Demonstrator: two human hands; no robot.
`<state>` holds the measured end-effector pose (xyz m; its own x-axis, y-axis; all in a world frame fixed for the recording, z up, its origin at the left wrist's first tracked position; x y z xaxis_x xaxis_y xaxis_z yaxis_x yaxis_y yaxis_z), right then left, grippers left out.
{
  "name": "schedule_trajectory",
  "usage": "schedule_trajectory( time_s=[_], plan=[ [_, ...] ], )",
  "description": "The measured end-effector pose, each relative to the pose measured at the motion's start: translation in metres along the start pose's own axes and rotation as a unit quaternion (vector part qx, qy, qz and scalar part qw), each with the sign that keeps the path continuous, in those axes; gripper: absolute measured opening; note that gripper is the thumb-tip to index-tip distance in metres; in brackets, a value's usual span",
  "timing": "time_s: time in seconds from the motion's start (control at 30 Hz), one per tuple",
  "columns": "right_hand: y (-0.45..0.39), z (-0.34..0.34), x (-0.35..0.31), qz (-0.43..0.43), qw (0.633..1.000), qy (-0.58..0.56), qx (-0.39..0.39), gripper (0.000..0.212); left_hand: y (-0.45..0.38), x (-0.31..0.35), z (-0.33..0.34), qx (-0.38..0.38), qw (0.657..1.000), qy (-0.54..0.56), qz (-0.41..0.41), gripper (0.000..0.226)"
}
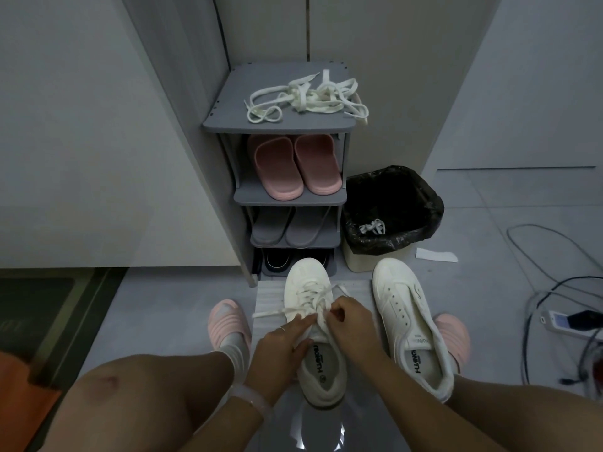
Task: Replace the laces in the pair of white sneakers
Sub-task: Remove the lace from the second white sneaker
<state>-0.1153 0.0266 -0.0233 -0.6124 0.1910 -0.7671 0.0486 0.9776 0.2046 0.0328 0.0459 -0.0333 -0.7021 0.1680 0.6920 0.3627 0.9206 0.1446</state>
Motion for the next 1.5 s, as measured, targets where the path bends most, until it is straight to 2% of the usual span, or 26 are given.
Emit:
schedule_trajectory(
  time_s=[0.07, 0.17, 0.2, 0.33, 0.4, 0.5, 0.67, 0.83, 0.9, 1.0, 1.17, 1.27, 1.33, 1.4, 1.43, 1.47, 1.5],
  plan=[
    [-0.009, -0.014, -0.003, -0.011, 1.0, 0.024, 0.012, 0.022, 0.001, 0.0, 0.0, -0.006, 1.0, 0.002, 0.0, 0.046],
    [-0.024, -0.049, -0.006, 0.008, 0.992, -0.026, 0.127, 0.011, 0.0, -0.001, 0.0, -0.001, 1.0, -0.001, 0.01, 0.046],
    [-0.024, -0.053, -0.006, 0.014, 0.99, -0.033, 0.135, 0.01, 0.0, -0.001, 0.0, 0.001, 1.0, -0.001, 0.012, 0.046],
    [-0.005, -0.03, 0.006, 0.076, 0.994, -0.066, 0.033, 0.01, 0.0, 0.0, 0.0, 0.005, 1.0, -0.007, 0.019, 0.045],
    [0.002, -0.015, 0.009, 0.074, 0.992, -0.099, -0.003, 0.008, 0.001, -0.001, 0.001, 0.01, 1.0, -0.011, 0.019, 0.045],
    [0.003, -0.004, 0.003, 0.032, 0.995, -0.089, 0.012, 0.003, 0.001, -0.003, 0.002, 0.016, 1.0, -0.014, 0.019, 0.047],
    [-0.006, -0.011, 0.001, -0.001, 0.999, -0.047, 0.019, 0.011, 0.0, -0.011, 0.004, -0.016, 0.997, -0.069, 0.036, 0.048],
    [-0.016, -0.04, 0.002, 0.038, 0.982, -0.159, 0.1, 0.008, -0.001, -0.016, 0.008, -0.053, 0.995, -0.056, 0.062, 0.05],
    [-0.007, -0.031, 0.007, 0.058, 0.98, -0.175, 0.075, 0.009, 0.003, -0.016, 0.011, -0.06, 0.995, -0.046, 0.063, 0.051],
    [0.008, -0.005, 0.015, 0.079, 0.988, -0.135, -0.003, 0.01, 0.007, -0.017, 0.015, -0.068, 0.995, -0.029, 0.06, 0.052],
    [0.005, -0.001, 0.011, 0.034, 0.994, -0.098, 0.038, 0.005, 0.005, -0.018, 0.012, -0.084, 0.994, -0.047, 0.057, 0.056],
    [-0.004, -0.008, 0.007, 0.014, 0.996, -0.08, 0.023, 0.008, 0.005, -0.019, 0.012, -0.088, 0.993, -0.045, 0.057, 0.055],
    [-0.015, -0.027, 0.008, 0.05, 0.984, -0.153, 0.076, 0.01, 0.005, -0.018, 0.012, -0.088, 0.993, -0.041, 0.06, 0.054],
    [-0.018, -0.049, 0.009, 0.079, 0.947, -0.251, 0.187, 0.009, 0.004, -0.015, 0.011, -0.088, 0.994, -0.029, 0.063, 0.052],
    [-0.015, -0.052, 0.01, 0.087, 0.934, -0.273, 0.212, 0.009, 0.005, -0.013, 0.01, -0.088, 0.994, -0.022, 0.064, 0.051],
    [-0.01, -0.047, 0.012, 0.097, 0.935, -0.276, 0.198, 0.009, 0.005, -0.011, 0.009, -0.087, 0.994, -0.017, 0.067, 0.05],
    [-0.003, -0.036, 0.013, 0.114, 0.945, -0.265, 0.153, 0.006, 0.005, -0.011, 0.009, -0.084, 0.994, -0.015, 0.068, 0.05]
  ],
)
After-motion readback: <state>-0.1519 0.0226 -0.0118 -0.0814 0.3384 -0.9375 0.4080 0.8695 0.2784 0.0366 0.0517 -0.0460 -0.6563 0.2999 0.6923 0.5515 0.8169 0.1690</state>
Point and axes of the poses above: each hand's wrist, its own y-axis away from the middle knuckle, its own z-axis out of the palm, x = y × z, the point moved 3 cm from there along -y, towards the middle knuckle, and after that the axes turned 4 degrees about -x, right-handed, at the moved point
